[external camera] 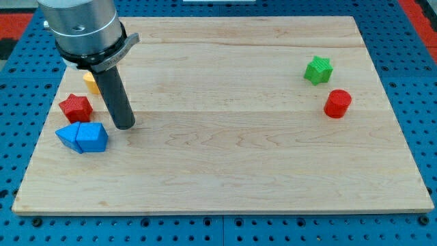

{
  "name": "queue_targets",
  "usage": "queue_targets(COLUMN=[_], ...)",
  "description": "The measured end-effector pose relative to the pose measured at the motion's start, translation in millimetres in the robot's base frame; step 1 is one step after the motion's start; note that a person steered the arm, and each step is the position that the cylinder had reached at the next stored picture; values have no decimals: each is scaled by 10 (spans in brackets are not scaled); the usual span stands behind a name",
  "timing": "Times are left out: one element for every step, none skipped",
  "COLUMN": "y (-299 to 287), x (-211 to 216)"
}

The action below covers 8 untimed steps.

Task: Slide the blue cube below the blue triangle

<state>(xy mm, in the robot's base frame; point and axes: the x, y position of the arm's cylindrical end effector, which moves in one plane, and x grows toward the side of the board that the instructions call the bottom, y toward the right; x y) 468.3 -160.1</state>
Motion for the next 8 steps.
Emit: queue_targets(y=[-115,-116,-102,-274,-591,-645,-387,-135], x=[74,276,315,242,237,399,434,465])
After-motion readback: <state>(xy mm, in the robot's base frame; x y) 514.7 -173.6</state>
